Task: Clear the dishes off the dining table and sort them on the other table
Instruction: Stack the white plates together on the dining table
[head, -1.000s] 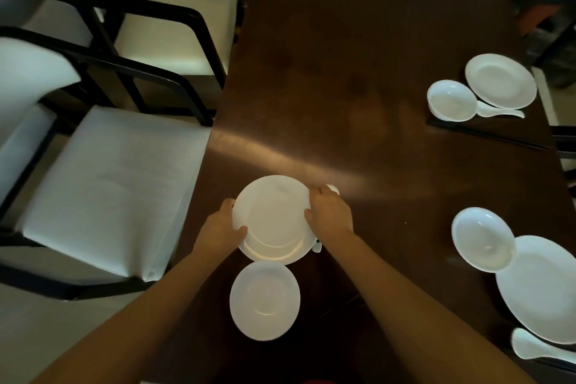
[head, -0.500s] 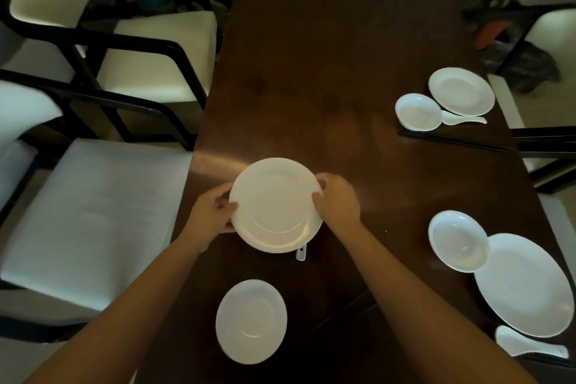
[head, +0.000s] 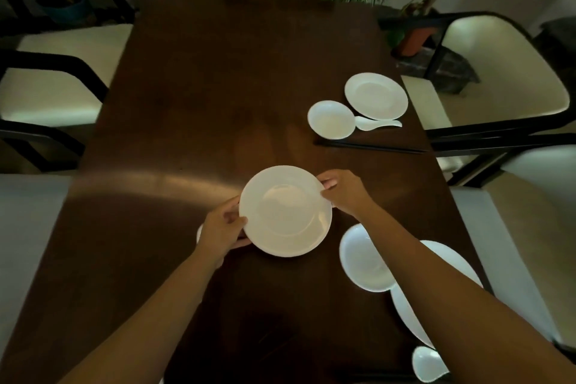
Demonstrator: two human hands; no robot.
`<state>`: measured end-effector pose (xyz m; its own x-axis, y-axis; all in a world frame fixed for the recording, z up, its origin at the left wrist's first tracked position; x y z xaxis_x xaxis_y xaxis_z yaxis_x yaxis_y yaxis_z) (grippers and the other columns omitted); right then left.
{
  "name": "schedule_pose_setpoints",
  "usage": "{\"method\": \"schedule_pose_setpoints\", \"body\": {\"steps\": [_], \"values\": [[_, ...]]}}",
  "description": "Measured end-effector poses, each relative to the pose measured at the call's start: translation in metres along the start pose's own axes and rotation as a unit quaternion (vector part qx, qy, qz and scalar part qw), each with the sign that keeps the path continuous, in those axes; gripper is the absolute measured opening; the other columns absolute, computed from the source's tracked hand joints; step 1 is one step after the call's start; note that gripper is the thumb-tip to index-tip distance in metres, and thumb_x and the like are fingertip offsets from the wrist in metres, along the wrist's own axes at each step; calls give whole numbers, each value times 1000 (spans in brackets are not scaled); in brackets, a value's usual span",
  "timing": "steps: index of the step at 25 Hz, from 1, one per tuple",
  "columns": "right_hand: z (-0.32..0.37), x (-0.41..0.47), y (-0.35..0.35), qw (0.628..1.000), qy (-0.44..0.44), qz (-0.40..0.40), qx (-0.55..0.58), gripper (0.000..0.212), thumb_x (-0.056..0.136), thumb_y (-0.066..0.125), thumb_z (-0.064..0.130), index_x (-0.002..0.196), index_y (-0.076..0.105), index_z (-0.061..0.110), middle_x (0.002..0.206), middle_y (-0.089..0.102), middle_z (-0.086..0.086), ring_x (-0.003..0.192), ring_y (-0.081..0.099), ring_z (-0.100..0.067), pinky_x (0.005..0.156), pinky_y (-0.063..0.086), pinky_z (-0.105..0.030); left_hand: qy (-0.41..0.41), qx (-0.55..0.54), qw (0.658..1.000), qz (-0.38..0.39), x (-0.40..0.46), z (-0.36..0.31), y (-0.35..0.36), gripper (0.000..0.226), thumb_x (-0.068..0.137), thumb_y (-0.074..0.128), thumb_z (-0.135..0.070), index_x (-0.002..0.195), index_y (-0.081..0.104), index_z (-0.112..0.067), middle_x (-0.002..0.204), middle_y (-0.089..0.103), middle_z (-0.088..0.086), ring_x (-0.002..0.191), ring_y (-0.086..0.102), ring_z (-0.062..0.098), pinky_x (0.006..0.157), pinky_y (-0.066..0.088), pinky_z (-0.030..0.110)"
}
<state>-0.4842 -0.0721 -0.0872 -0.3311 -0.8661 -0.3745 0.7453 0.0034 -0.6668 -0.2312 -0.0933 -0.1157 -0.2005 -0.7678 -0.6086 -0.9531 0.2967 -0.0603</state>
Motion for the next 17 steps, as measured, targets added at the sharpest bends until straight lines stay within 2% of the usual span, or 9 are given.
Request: {"method": "schedule_pose_setpoints", "body": {"steps": [4,6,9,13,17], "values": [[-27,19,-7,1000,-1,25,3,29,81,60,2,105,68,16,100,69,-5,88,61,-17,83,56,-36,1,-1,1000,-18,11,13,22,47,87,54,-2,126,54,-28,97,64,-3,87,62,17,56,56,27],[-35,28,-8,999,2,35,15,31,82,60,1,107,68,17,100,68,-4,89,62,-18,74,57,-30,8,-7,999,-39,15,14,27,47,88,54,-1,127,53,-26,94,64,-5,87,63,16,58,56,26],[-44,38,-12,998,16,34,43,31,82,60,-1,107,68,16,95,66,-3,87,63,-18,66,56,-25,12,-30,997,-65,19,13,34,44,88,53,0,127,54,-21,94,65,-1,88,63,17,59,56,25],[-55,46,-16,995,37,26,94,32,83,62,1,111,65,15,93,61,0,77,60,-11,52,51,-14,10,-28,997,-73,24,11,39,44,85,58,1,124,56,-20,109,63,8,101,60,24,61,55,25],[-74,34,-31,986,36,39,155,34,84,64,7,116,61,17,95,65,1,81,64,-12,50,52,-12,14,-23,997,-73,23,13,39,47,84,59,1,125,56,-21,102,64,3,94,62,19,59,54,25]]}}
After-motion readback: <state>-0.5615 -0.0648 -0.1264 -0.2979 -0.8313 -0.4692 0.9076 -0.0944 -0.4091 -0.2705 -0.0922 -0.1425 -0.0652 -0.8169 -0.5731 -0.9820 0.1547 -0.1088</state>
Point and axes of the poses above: each hand's wrist, its own x-axis towards the middle knuckle, its own y-axis out of the palm, z = x × y, the point moved 8 cm from there along x, towards the middle knuckle
